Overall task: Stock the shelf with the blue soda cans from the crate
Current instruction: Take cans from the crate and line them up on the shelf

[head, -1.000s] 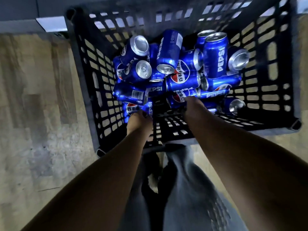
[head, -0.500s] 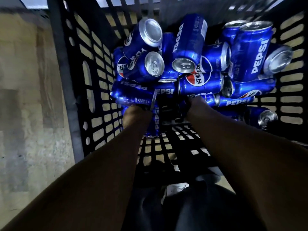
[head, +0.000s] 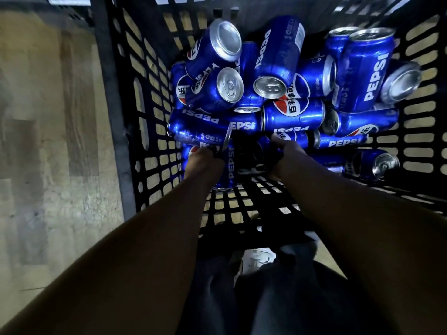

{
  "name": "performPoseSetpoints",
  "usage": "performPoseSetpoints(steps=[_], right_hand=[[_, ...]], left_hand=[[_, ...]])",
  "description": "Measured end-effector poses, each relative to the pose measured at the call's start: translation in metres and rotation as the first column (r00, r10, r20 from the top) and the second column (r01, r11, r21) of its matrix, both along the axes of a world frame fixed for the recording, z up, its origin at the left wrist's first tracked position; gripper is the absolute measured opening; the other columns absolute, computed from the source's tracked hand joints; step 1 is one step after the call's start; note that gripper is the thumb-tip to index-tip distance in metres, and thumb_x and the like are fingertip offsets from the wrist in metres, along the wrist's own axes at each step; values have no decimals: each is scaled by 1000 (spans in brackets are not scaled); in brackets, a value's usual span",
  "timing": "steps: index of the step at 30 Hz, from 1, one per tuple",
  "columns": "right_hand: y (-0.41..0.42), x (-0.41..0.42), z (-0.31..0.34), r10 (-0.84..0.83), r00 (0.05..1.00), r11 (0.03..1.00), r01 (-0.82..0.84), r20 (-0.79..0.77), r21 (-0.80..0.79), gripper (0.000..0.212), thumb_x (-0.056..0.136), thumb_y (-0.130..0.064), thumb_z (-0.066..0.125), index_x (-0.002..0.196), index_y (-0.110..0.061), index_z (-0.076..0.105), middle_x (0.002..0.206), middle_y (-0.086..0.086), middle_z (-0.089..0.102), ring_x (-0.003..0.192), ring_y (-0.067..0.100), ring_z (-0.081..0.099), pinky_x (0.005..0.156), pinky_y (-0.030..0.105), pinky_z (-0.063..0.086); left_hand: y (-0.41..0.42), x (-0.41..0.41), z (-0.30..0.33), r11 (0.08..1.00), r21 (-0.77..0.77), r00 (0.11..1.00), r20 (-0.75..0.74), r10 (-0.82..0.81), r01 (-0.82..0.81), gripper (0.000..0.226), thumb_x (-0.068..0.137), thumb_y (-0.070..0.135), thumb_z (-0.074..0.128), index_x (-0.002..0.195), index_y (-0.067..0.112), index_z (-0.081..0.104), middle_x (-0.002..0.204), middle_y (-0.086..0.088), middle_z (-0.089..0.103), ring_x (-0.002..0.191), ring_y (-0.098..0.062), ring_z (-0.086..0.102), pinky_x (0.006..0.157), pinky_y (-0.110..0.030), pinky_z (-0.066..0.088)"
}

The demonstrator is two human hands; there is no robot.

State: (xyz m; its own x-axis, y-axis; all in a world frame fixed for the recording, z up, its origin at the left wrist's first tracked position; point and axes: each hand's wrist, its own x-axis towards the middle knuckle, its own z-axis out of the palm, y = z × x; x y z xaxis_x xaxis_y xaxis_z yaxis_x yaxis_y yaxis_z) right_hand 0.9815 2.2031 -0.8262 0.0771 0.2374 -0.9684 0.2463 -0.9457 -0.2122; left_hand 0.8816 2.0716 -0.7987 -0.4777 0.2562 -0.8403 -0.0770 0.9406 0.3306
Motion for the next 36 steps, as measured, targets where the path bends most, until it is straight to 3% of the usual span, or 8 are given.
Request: performPoseSetpoints(steps=[7,9,12,15,21,28,33,36], right_hand=[[0,0,23,-52,998,997,50,-29,-60,18,90,-17,61,76,-7,56,71,8,63,58,23,61,45,33,53],[1,2,37,-73,997,994,72,-14,-86,16,88,-16,63,76,-6,58,65,9,64,54,24,62,40,33,53],[-4,3,59,-83,995,991,78,-47,-109,16,89,-18,60,79,-6,55,74,9,61,65,27,59,57,38,52],[-14,8,85,-81,992,992,71,-101,-101,13,90,-19,57,80,-13,54,81,7,61,71,23,58,67,41,47],[-26,19,160,-200,929,980,183,-313,-83,20,97,-20,47,93,-8,63,99,20,66,95,34,65,92,53,49],[-27,28,283,-272,816,961,198,-510,-194,24,81,-10,58,100,3,58,96,25,68,98,39,60,97,51,41],[-16,25,369,-15,854,990,-61,-521,-128,44,62,-21,71,100,-4,59,120,17,63,120,34,53,101,52,34],[-6,21,419,157,842,980,-196,-516,-20,34,67,-26,71,95,-12,58,101,7,66,122,28,53,103,55,30]], left_hand=[[3,14,23,984,29,979,108,172,-176,10,91,8,53,83,8,60,72,-5,54,60,-13,50,50,-23,37],[7,15,31,964,-1,957,123,263,-265,10,93,12,53,99,7,59,77,-2,54,59,-9,48,50,-21,40],[9,18,48,867,-56,852,168,496,-494,29,95,15,51,121,4,55,98,-5,63,63,-7,51,47,-18,43],[10,22,78,755,-99,728,214,652,-648,18,97,15,49,106,8,63,91,-5,67,75,-12,65,46,-18,43],[13,25,156,777,-59,744,249,619,-627,21,96,12,46,86,4,63,78,-7,61,70,-18,59,58,-28,45],[14,20,264,827,-115,748,372,550,-550,23,89,9,46,67,11,48,32,3,39,29,-9,31,37,-9,25],[15,14,352,872,-58,700,571,428,-486,35,99,29,34,73,10,48,31,4,41,23,-7,31,34,-6,22],[20,8,399,906,-48,714,599,363,-421,50,100,43,31,76,6,54,33,2,43,23,-7,28,33,-7,21]])
